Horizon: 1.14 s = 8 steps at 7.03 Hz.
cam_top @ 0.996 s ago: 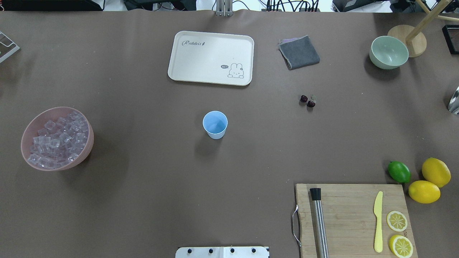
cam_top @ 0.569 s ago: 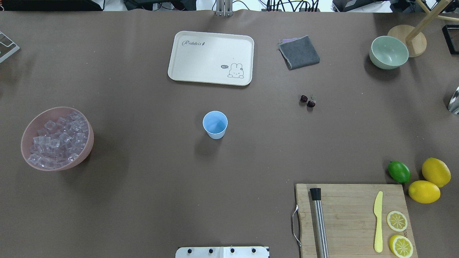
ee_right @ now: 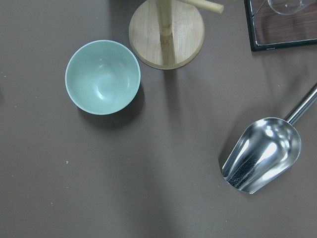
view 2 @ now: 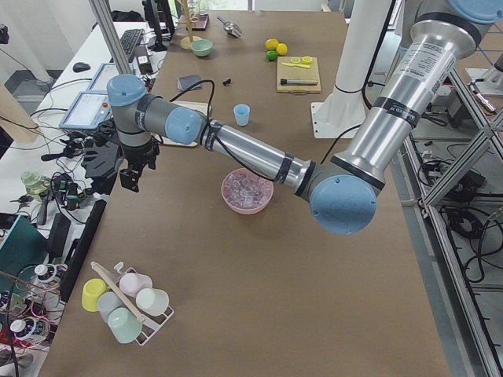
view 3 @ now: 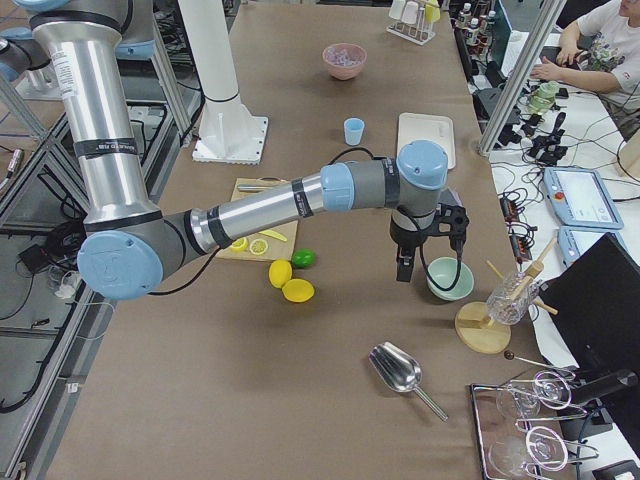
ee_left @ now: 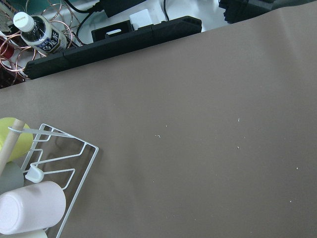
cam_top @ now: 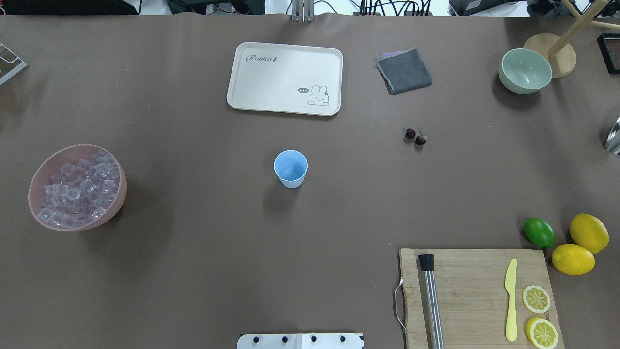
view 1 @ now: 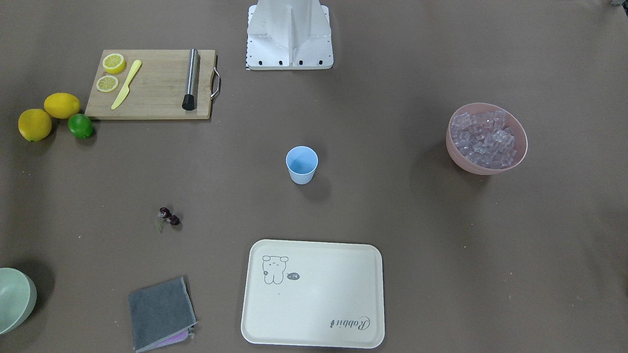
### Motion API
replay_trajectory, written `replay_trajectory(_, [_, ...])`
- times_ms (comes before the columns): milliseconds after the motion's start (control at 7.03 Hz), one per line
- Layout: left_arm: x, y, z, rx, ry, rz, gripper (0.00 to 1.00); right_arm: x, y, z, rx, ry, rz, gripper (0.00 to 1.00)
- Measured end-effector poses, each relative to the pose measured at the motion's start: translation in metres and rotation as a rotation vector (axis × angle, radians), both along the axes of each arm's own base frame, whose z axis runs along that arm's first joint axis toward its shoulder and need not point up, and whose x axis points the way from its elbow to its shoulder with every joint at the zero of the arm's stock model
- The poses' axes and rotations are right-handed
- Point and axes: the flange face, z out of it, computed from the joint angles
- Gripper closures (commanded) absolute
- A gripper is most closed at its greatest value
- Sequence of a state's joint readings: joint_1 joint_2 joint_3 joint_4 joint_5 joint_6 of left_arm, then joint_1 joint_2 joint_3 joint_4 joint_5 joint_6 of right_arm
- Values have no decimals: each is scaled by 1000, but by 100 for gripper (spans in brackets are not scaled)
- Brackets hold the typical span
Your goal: Put ice and cherries in cup
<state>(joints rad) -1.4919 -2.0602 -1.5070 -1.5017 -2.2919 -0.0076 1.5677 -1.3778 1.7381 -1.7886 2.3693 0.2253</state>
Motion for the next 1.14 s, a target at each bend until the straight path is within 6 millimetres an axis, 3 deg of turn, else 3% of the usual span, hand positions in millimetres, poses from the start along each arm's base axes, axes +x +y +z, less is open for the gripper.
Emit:
replay_trajectory(142, [6,5,-7,29,1,9,2,0,1,1,-1,4,1,0])
replay_trajectory(285, [32,12,-11,69,6,49,2,0,1,2,-4,6,1,0])
replay_trajectory(569, [125,38,-10,186,28,194,2,1,4,7,-12,11,2,0])
replay_trajectory(854, [180,76,-4,254,55,296,2,2,4,12,-19,24,4,0])
replay_trajectory(1138, [225,126,17,289,76,397,2,2,6,15,-25,28,5,0])
